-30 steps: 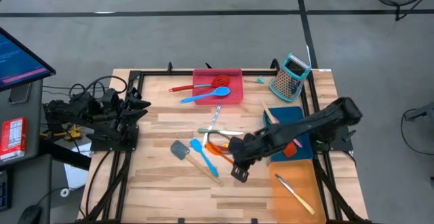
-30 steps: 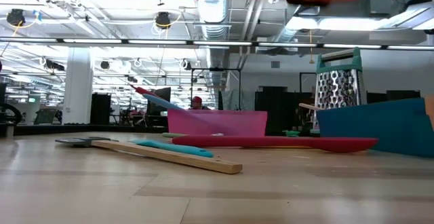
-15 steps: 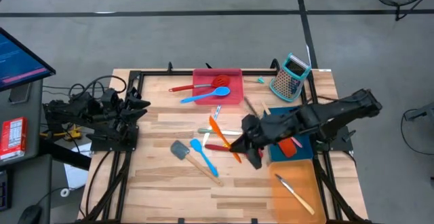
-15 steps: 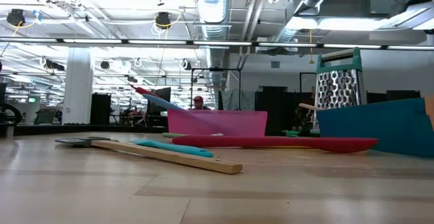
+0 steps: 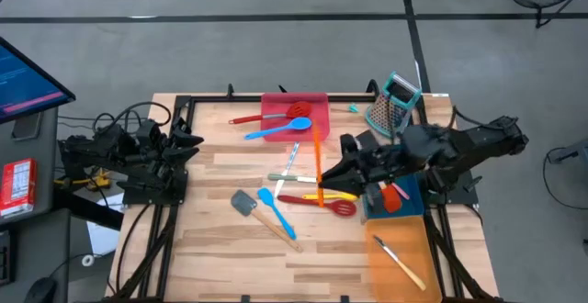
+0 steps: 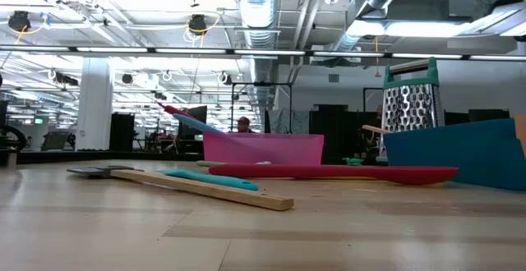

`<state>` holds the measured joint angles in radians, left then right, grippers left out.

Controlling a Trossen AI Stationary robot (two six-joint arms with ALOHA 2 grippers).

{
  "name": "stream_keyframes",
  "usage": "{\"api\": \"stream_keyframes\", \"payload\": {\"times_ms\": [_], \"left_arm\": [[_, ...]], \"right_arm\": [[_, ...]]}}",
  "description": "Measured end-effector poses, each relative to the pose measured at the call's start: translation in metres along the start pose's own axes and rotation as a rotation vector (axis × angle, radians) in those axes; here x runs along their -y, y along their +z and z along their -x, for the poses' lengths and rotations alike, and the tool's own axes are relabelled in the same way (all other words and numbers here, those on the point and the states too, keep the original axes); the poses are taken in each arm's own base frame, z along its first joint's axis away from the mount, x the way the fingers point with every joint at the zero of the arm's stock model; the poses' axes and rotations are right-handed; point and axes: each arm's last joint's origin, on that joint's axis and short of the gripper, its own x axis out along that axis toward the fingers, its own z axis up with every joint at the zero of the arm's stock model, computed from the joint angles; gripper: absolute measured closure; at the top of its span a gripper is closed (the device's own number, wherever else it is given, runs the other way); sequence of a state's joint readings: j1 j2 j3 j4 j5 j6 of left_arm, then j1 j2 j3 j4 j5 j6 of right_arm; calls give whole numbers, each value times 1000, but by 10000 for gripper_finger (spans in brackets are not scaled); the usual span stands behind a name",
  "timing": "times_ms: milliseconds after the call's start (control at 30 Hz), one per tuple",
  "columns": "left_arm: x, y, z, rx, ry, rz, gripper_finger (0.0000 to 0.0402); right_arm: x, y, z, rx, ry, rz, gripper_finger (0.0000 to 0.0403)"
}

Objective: Pick & Place Kitchen Items
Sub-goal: Put the orange spatula into the blue bin

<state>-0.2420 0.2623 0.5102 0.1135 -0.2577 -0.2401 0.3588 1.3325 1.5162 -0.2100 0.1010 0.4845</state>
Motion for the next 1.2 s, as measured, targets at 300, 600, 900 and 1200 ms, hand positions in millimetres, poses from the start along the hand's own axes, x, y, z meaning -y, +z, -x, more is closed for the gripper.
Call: {"api": "stream_keyframes", "payload": {"times_ms": [300, 600, 900, 1200], "left_arm": [[0, 0, 0, 0, 0, 0, 266], [0, 0, 0, 0, 0, 0, 266], [0, 0, 0, 1, 5, 0, 266], [0, 0, 0, -2, -3, 0, 266]], "right_arm": [[-20, 28, 26, 167, 274, 96, 356], [-22, 36, 39, 207, 295, 124, 356], [0, 38, 36, 188, 110, 113, 356], [48, 43, 37, 102, -148, 7, 356]]}}
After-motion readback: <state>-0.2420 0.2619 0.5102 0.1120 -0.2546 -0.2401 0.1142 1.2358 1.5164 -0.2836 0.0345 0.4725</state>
